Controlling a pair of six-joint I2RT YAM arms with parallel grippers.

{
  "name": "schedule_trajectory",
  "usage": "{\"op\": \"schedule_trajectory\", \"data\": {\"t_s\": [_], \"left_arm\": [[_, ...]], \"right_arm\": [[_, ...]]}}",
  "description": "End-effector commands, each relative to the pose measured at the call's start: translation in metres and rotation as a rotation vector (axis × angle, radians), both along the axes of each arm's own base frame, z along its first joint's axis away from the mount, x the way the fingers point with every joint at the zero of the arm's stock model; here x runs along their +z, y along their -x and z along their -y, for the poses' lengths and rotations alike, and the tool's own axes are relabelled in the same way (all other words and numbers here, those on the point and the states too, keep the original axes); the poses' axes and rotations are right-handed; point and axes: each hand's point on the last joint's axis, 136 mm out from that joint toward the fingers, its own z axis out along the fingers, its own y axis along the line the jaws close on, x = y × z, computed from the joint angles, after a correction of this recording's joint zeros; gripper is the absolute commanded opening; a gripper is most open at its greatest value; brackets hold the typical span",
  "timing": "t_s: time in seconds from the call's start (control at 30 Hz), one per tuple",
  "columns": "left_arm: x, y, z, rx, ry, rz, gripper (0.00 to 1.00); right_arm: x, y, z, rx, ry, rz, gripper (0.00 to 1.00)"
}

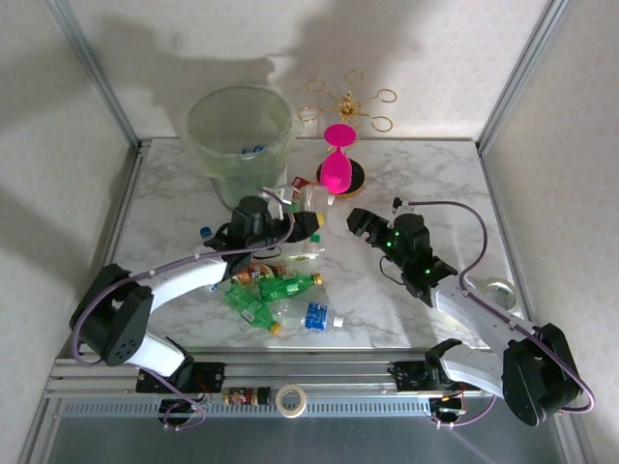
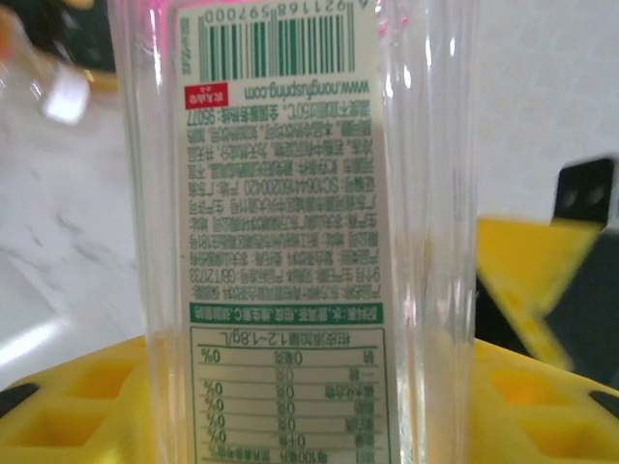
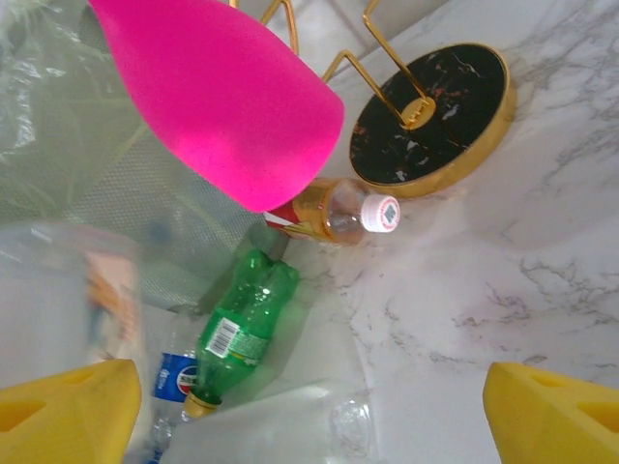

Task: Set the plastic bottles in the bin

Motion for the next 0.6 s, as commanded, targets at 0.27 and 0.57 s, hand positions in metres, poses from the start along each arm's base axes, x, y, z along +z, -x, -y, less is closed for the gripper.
{"op": "schedule_trajectory", "data": {"t_s": [0.27, 0.57], "left_arm": [[0.164, -0.055, -0.067, 0.205, -0.106, 0.375, 0.39], [0.217, -0.124, -0.141, 0.479, -0.147, 0.432, 0.40]], "right_arm": [[-0.028, -0.002, -0.011, 0.038, -0.028, -0.056, 0.93], [-0.036, 0.005, -0.021, 0.109, -0.017, -0.074, 0.99]]}}
